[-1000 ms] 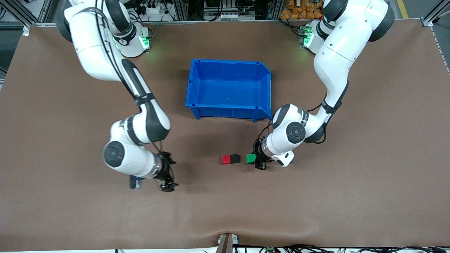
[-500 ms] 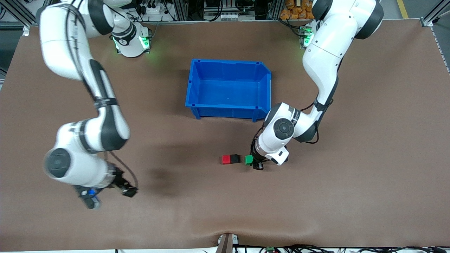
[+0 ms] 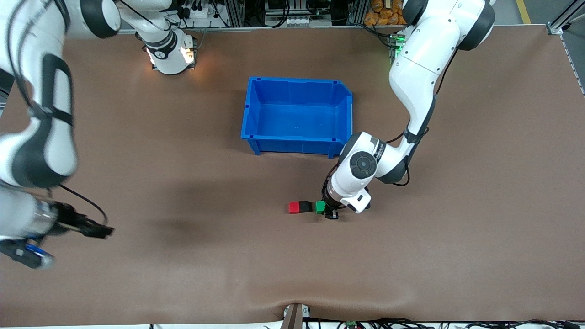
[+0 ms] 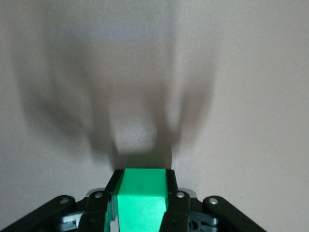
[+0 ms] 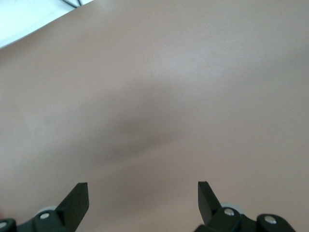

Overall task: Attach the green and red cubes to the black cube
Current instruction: 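Open the right gripper and withdraw while the left gripper presses green cube down, then open the left gripper and lift it off the green cube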

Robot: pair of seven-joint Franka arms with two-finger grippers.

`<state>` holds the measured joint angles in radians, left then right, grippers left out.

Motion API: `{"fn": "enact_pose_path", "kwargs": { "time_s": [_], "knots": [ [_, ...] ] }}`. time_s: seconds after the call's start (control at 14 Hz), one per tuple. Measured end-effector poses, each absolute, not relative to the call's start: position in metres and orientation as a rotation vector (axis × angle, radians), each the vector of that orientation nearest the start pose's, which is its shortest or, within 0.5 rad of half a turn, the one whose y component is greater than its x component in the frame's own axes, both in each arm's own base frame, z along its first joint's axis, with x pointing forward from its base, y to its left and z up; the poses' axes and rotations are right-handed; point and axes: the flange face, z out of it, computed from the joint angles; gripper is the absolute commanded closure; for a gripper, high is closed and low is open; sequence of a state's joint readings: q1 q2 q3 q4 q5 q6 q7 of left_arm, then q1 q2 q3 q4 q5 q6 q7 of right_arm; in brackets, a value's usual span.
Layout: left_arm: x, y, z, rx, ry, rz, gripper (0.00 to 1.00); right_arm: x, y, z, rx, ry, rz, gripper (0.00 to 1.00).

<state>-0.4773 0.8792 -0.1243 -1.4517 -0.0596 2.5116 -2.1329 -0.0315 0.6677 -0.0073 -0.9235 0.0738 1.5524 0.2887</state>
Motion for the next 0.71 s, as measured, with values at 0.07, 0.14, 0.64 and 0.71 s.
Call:
{"fn": "enact_pose_path", "kwargs": {
  "time_s": [0.07, 0.14, 0.64, 0.71],
  "knots": [
    [0.618, -0.403, 0.180, 2.005, 2.137, -0.134, 1.00, 0.711, -0.023, 0.531, -3.045, 0.438, 0.087, 0.00],
    [0.618, -0.405, 0.180, 2.005, 2.137, -0.135, 1.00, 0.690, -0.024, 0.562, -3.051, 0.392, 0.112, 0.00],
    [0.616, -0.419, 0.179, 2.012, 2.118, -0.136, 1.00, 0.555, -0.009, 0.602, -3.072, 0.253, 0.071, 0.00],
    [0.616, -0.419, 0.179, 2.012, 2.118, -0.136, 0.85, 0.542, -0.009, 0.597, -3.074, 0.244, 0.076, 0.00]
  ]
}}
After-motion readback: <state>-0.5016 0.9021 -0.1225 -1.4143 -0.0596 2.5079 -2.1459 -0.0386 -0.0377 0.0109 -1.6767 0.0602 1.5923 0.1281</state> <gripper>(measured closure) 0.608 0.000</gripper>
